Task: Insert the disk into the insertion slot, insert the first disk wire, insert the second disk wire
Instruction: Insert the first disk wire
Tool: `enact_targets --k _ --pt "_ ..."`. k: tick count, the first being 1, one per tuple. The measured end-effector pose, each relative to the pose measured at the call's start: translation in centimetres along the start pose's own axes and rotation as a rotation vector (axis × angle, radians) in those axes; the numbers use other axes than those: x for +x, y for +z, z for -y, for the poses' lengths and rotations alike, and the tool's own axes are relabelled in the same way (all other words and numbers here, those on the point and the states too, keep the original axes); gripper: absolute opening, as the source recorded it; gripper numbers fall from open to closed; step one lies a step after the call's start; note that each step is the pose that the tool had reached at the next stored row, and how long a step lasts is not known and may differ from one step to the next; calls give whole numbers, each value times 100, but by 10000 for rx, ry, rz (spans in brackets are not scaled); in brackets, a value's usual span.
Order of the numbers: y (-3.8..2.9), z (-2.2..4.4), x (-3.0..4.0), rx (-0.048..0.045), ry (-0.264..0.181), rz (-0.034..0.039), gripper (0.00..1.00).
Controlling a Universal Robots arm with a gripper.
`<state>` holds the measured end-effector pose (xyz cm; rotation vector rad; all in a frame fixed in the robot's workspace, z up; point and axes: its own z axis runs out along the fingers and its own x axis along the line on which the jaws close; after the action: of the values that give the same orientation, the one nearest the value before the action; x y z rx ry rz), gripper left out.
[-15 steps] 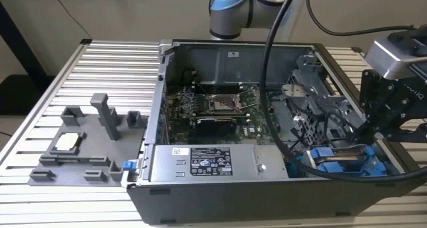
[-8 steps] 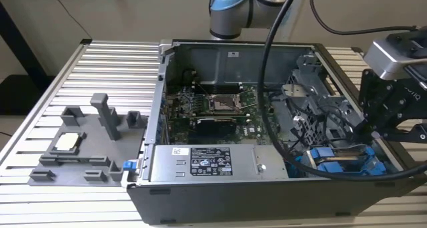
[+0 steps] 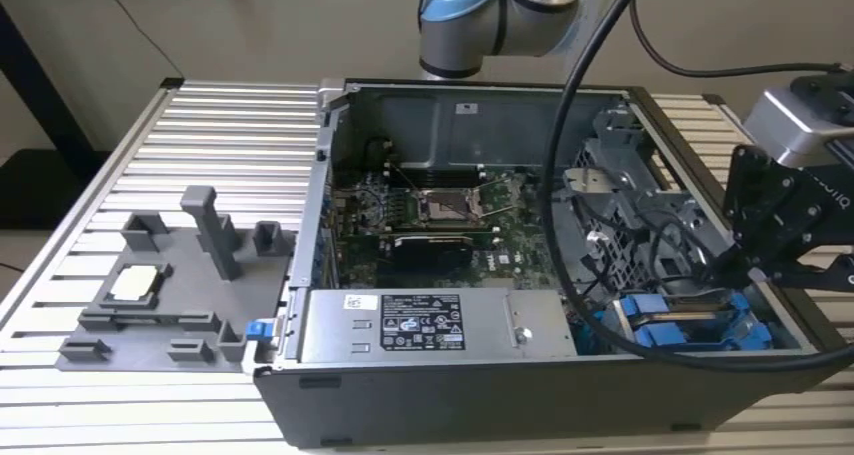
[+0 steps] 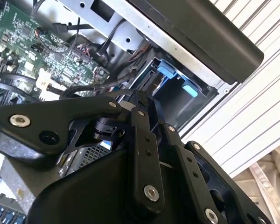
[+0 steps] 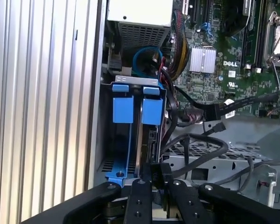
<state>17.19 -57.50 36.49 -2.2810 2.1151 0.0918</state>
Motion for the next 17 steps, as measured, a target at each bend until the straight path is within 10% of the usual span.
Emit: enact_targets --k 17 --pt "93 21 8 14 166 90 19"
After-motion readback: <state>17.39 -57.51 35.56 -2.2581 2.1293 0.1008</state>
